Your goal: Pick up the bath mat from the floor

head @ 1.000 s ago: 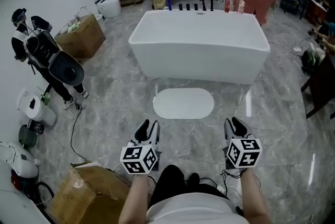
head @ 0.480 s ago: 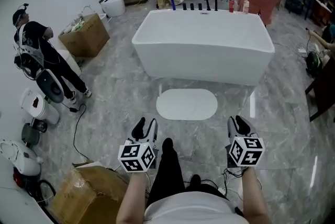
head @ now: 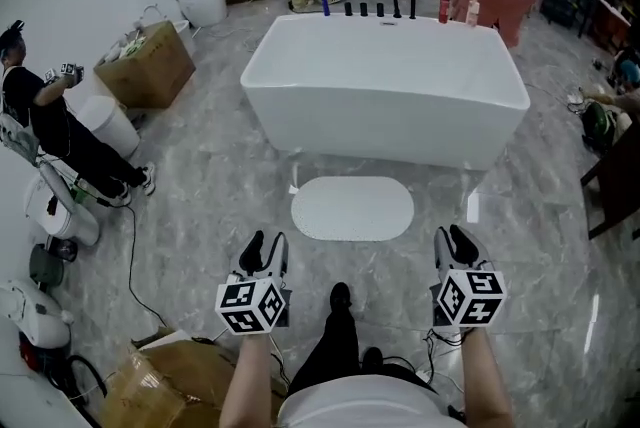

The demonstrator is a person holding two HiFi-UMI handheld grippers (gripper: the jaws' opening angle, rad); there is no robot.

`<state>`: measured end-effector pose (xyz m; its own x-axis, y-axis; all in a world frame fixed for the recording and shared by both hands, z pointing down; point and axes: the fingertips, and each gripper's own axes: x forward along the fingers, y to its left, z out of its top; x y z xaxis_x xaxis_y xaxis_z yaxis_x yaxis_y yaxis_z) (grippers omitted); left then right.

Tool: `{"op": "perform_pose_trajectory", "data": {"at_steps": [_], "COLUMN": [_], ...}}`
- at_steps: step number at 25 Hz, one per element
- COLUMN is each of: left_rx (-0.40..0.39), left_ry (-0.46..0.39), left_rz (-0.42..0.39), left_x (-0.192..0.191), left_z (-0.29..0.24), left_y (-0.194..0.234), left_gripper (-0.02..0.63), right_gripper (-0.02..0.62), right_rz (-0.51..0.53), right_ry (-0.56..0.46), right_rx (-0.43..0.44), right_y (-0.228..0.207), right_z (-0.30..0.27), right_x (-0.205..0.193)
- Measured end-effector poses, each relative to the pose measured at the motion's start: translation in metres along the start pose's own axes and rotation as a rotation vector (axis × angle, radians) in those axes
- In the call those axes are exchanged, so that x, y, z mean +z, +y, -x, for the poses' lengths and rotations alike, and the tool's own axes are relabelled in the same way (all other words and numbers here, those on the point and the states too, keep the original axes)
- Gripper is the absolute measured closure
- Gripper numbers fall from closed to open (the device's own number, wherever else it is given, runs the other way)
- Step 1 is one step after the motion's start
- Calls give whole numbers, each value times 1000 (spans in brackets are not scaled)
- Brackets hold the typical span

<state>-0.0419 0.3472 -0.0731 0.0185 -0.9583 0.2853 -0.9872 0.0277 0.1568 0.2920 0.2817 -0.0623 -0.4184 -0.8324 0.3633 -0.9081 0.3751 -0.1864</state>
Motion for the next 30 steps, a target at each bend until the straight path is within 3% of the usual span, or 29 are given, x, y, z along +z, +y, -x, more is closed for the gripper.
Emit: {"op": "perform_pose_trajectory", "data": {"at_steps": [10,17,22,30], "left_rx": [-6,-7,-3,19], "left_ry": [23,37,54,123], "left_rz": [33,57,70,80], "left_x": [25,32,29,5], "left_z": [-108,-156,-183,-222], "left_y": [81,125,136,144], "left_gripper": [416,403,400,397], "right_gripper": [506,506,506,506], "right_rz": [-26,-43,-13,14], "right_ry": [26,46,53,113], "right_rx": [-25,-65,-79,-28], "right_y": [25,32,26,28], "right_z": [-124,-176,-201,-258], "right_x": [32,41,45,34]}}
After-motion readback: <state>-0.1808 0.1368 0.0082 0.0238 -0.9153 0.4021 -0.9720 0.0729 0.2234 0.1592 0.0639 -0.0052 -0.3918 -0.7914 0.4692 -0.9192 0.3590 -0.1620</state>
